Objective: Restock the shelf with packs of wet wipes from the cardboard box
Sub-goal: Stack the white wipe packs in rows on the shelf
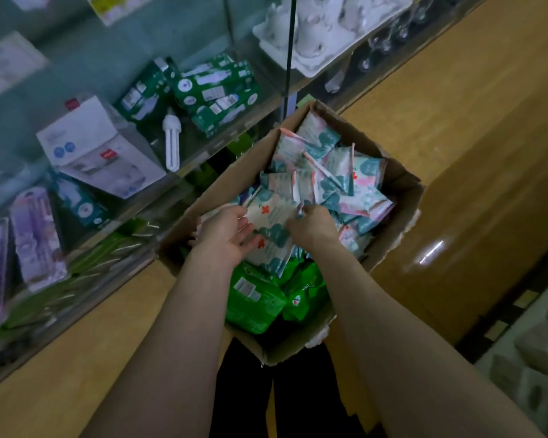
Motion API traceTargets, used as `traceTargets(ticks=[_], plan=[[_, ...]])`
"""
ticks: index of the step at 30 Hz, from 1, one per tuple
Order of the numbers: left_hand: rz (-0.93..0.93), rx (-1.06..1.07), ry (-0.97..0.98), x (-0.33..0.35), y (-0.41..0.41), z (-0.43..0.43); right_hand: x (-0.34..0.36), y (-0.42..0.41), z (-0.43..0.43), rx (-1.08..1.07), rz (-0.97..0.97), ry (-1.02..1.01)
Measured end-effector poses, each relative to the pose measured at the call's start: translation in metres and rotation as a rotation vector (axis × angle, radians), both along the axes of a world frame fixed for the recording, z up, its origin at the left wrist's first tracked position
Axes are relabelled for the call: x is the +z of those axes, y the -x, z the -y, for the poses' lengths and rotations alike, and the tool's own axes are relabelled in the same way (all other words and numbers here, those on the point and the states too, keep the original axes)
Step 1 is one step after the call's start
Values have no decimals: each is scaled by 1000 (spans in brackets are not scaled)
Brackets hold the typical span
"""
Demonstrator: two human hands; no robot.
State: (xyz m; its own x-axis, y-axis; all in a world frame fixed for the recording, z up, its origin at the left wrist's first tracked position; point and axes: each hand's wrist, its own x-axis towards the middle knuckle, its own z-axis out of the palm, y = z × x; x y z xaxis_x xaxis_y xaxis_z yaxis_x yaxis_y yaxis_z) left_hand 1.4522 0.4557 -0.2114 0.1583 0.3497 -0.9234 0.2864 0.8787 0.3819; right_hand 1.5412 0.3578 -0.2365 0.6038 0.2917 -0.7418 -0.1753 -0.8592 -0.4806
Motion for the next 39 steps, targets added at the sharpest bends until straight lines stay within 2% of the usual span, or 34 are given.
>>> traceTargets(ticks=[4,11,16,18,23,26,29,31,34,39], plan=[[6,6,19,-8,11,3,-10,-4,-7,2,52,35],[68,25,23,-12,20,10,-14,1,-18,-11,-88,55],[75,-9,45,-12,19,9,-5,-2,-9,-212,-82,-173],[110,-6,49,-9,17,10,3,-6,-2,-297,-153,-285],[196,66,50,-3,7,13,9,4,5,-272,-317,-375],[115,45,-58,-6,5,11,-1,14,14,-309,-214,-313],[50,99,-126,-12,11,2,-9,21,34,21,-23,-9],[46,122,-133,-14,14,-1,-11,31,40,146,-96,106],[51,138,-156,-16,17,0,-13,44,33,54,-235,87],[61,188,-187,-22,25,-2,-20,53,13,-118,-160,10]])
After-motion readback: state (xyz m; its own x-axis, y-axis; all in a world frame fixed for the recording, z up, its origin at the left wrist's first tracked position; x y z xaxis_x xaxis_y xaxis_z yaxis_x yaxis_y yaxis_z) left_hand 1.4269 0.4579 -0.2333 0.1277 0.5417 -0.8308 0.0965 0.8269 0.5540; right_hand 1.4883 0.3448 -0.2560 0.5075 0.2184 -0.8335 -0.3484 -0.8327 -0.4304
